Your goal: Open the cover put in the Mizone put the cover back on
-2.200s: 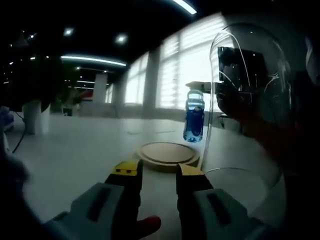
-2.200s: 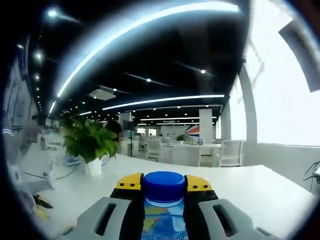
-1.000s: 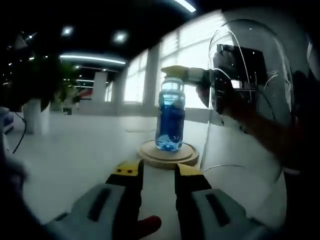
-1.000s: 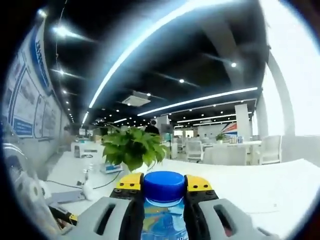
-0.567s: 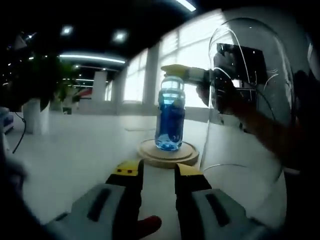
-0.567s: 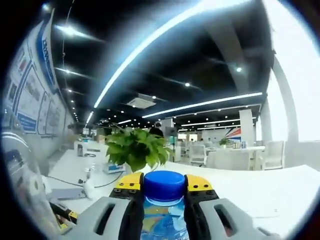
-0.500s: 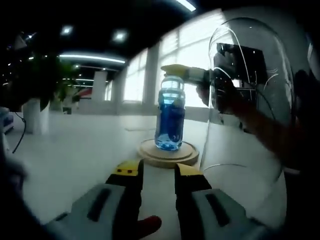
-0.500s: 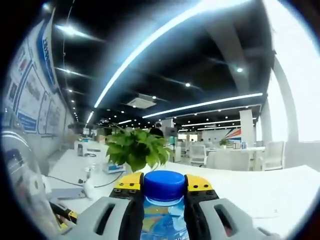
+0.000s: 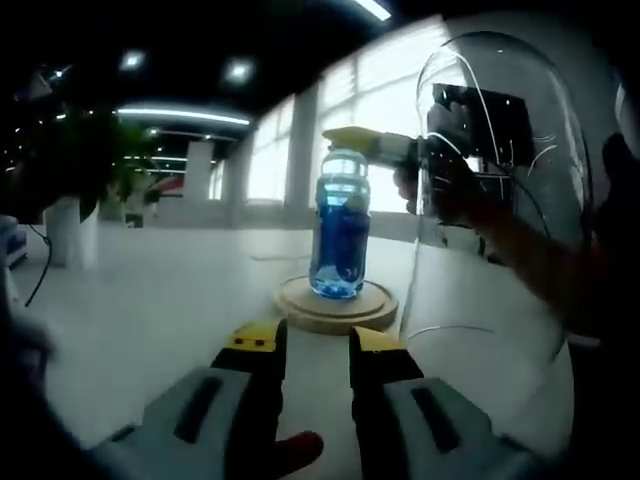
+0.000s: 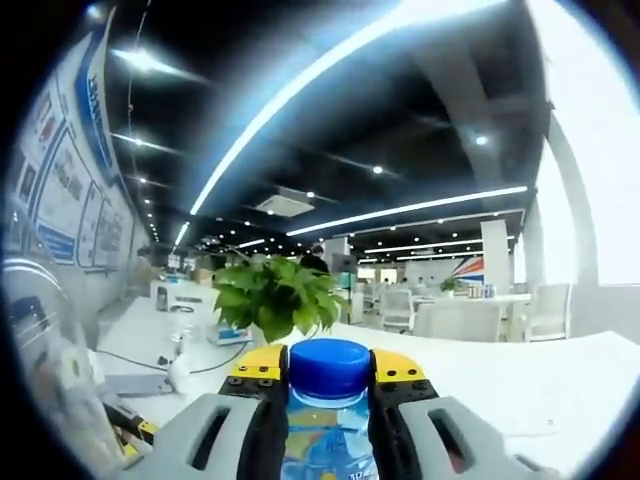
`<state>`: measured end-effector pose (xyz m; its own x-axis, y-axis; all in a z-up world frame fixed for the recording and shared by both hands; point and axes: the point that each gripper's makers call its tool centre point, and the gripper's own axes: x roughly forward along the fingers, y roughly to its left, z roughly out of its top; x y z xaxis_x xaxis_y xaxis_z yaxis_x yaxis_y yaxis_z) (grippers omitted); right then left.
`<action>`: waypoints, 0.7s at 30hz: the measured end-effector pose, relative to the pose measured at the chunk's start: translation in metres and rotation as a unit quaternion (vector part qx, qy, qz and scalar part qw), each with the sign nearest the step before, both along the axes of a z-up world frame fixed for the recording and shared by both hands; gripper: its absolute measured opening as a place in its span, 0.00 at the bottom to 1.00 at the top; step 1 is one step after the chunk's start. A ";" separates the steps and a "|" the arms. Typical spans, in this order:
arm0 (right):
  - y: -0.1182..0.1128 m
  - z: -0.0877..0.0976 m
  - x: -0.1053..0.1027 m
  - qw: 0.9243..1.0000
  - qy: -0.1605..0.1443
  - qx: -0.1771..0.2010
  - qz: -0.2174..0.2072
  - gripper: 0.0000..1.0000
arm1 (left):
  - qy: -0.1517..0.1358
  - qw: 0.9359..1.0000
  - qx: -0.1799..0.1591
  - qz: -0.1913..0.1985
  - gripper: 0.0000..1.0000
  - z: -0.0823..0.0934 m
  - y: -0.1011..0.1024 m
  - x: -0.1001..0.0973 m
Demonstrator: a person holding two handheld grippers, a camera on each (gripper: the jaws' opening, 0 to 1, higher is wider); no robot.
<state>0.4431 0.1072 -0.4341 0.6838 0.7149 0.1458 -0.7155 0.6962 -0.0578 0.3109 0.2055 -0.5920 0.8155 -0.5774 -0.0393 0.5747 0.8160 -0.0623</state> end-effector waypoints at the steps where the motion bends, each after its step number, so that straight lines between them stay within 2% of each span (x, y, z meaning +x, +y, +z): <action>1: -0.001 0.000 -0.001 1.000 0.000 -0.002 -0.001 0.23 | 0.001 1.000 -0.002 0.000 0.19 0.000 0.001 0.000; 7: -0.004 -0.002 -0.007 1.000 0.000 0.002 -0.002 0.23 | 0.003 1.000 -0.011 0.002 0.19 0.001 0.004 0.001; 13: -0.004 -0.002 -0.011 1.000 -0.006 -0.012 -0.004 0.22 | 0.001 1.000 -0.005 0.005 0.19 0.000 0.004 0.001; 21: -0.017 -0.003 -0.021 1.000 -0.008 -0.012 -0.014 0.21 | -0.001 1.000 -0.004 0.005 0.19 0.000 0.002 0.000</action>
<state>0.4220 0.0900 -0.4371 0.7013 0.6993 0.1389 -0.6949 0.7140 -0.0859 0.3113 0.2077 -0.5923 0.8208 -0.5703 -0.0329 0.5674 0.8206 -0.0686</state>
